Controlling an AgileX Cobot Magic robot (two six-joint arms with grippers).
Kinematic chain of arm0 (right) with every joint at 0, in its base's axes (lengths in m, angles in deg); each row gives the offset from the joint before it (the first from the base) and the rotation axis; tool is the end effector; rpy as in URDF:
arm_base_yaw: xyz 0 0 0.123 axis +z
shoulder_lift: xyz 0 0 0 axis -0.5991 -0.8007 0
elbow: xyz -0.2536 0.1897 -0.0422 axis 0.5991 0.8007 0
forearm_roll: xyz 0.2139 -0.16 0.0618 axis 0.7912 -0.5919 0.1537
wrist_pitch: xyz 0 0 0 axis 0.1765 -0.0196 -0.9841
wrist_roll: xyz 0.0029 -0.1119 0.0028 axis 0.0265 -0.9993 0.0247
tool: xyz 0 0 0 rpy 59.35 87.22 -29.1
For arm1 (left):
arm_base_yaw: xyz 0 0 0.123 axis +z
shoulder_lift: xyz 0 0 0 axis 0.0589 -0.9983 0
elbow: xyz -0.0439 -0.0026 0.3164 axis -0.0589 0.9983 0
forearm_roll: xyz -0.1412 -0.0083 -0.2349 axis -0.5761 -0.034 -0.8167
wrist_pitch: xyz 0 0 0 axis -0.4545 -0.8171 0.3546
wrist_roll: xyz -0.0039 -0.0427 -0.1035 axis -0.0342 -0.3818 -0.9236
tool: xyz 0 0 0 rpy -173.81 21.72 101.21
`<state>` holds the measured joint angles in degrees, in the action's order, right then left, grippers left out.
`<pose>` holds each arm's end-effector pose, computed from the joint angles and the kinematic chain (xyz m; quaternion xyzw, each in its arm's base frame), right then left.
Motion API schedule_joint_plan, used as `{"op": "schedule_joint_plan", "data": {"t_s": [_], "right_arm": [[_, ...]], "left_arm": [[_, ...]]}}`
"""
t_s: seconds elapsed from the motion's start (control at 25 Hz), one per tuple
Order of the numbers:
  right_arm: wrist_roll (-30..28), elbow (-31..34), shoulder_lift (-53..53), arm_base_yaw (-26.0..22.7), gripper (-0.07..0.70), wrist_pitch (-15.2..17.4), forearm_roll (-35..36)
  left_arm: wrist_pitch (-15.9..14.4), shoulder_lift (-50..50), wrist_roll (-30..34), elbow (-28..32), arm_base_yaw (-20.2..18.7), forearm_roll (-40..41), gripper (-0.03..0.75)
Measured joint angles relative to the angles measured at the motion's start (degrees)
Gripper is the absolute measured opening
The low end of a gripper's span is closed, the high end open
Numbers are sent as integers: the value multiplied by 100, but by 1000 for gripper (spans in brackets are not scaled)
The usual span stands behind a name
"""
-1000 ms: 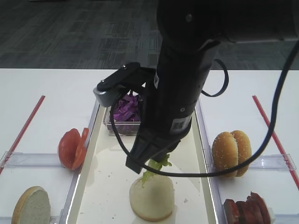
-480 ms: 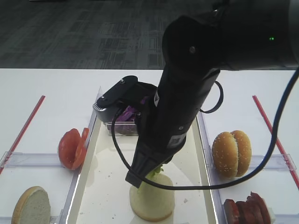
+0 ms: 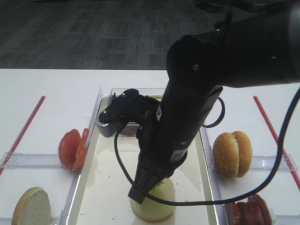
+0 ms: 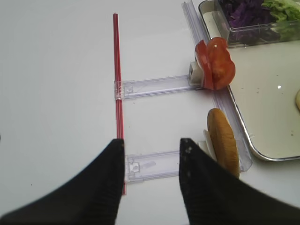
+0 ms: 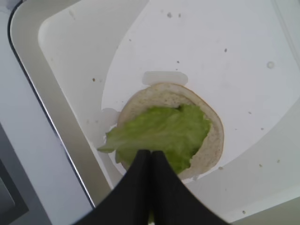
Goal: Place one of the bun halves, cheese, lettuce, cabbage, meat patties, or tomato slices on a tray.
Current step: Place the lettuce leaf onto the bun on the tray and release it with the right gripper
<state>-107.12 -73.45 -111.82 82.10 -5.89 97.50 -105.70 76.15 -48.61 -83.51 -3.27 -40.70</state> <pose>0.2372 0.2648 0.2086 -0.5127 0.8449 0.1091 0.1070 -0.0098 -0.0050 0.2658 0.0319 0.8788 -0.0074 0.4761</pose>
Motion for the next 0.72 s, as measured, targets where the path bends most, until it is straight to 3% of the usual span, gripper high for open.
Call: {"op": "schedule_joint_plan", "data": {"t_s": [0.28,0.48,0.72], "right_arm": [[-17,49,0,0,29,-36,20],[-17,71,0,0,29,-346,69],[-17,71,0,53,29,-495,66]], "left_arm": [[0,0,0,0,0,0,271],[0,0,0,0,0,0,271],[0,0,0,0,0,0,271]]}}
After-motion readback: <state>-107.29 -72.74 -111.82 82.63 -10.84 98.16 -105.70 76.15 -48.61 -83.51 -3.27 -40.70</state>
